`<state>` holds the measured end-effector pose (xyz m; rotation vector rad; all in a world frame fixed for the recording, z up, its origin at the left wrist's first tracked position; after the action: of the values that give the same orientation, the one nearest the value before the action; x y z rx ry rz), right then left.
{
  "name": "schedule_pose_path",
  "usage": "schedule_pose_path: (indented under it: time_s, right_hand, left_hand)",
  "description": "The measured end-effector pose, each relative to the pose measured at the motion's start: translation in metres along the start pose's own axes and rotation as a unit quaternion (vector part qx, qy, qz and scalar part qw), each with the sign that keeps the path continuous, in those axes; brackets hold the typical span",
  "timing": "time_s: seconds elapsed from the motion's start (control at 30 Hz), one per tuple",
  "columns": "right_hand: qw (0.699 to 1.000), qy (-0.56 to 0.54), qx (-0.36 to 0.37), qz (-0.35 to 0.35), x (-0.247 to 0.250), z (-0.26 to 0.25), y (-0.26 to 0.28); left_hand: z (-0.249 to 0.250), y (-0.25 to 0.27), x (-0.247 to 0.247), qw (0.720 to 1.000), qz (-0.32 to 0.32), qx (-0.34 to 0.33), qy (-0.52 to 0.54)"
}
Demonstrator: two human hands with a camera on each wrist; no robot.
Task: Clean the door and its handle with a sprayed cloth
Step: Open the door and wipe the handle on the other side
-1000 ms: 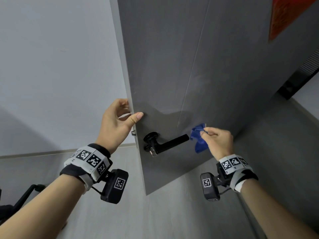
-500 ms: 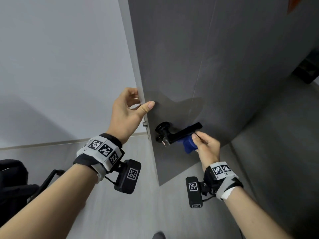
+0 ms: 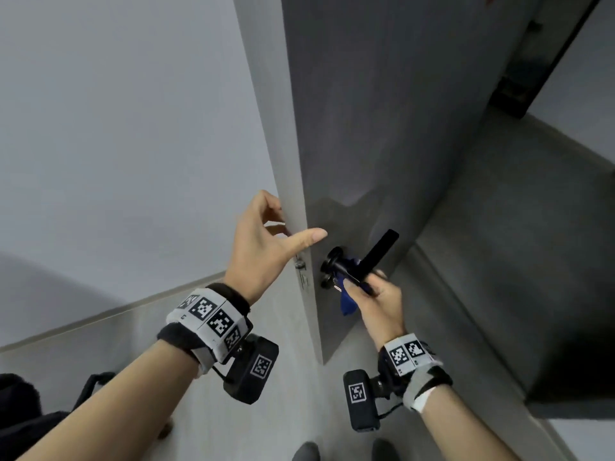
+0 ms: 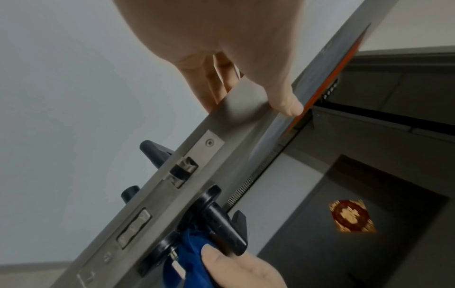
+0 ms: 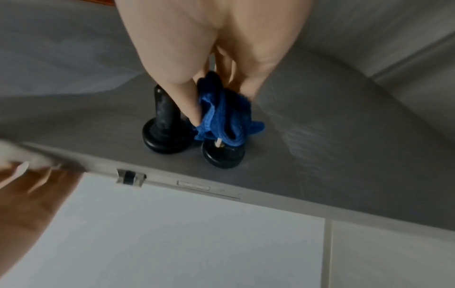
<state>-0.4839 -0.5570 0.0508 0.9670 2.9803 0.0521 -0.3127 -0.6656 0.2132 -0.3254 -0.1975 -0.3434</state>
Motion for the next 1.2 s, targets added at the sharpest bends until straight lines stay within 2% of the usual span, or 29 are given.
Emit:
schedule_pose_path:
  time_s: [0.13, 0.23, 0.3, 0.43, 0.53, 0.6, 0.7, 0.77, 0.97, 1.03, 1.2]
  right_hand:
    - [0.996, 0.061, 0.015, 0.065, 0.02, -0.001, 0.032]
    - [0.995, 0.037, 0.003, 0.093, 0.044, -0.005, 0.055]
    - [0.989, 0.015, -0.003, 0.145, 0.07, -0.012, 0.071]
    - [0.946, -0.026, 0.018, 0.322, 0.138, -0.035, 0.095]
    - [0.925, -0.065, 0.076, 0.365, 0.166, -0.076, 0.1]
    - [0.931, -0.09, 0.112, 0.336, 0.169, -0.11, 0.096]
    - [0.958, -0.144, 0.117, 0.218, 0.148, -0.148, 0.086]
    - [0.973, -0.102, 0.118, 0.168, 0.141, -0.166, 0.084]
    - [0.984, 0.013, 0.055, 0.168, 0.177, -0.174, 0.027]
    - [0.986, 0.013, 0.038, 0.16, 0.18, -0.169, 0.009]
    - [0.994, -0.003, 0.044, 0.095, 0.162, -0.165, 0.006]
  left_hand:
    - [0.012, 0.009, -0.019, 0.997, -0.075, -0.029, 0.024]
    - [0.023, 0.016, -0.034, 0.988, -0.126, -0.062, 0.071]
    - [0.027, 0.018, -0.046, 0.983, -0.156, -0.069, 0.071]
    - [0.047, 0.022, -0.07, 0.974, -0.193, -0.096, 0.069]
    - [0.069, 0.026, -0.093, 0.961, -0.238, -0.119, 0.08]
    - [0.084, 0.03, -0.109, 0.952, -0.267, -0.121, 0.088]
    - [0.104, 0.034, -0.128, 0.94, -0.3, -0.13, 0.1]
    - [0.115, 0.037, -0.136, 0.935, -0.306, -0.159, 0.079]
    - [0.126, 0.044, -0.149, 0.936, -0.269, -0.226, 0.028]
    - [0.124, 0.043, -0.146, 0.939, -0.252, -0.236, 0.014]
    - [0.111, 0.037, -0.132, 0.958, -0.204, -0.202, 0.015]
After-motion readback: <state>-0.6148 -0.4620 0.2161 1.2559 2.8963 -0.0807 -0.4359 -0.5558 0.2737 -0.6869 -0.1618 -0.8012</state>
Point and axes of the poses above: each hand's wrist, its own y-axis away from the middle knuckle, its own x-axis out of the back of the hand, z = x × y, the point moved 7 cm from there along -y, towards the middle knuckle
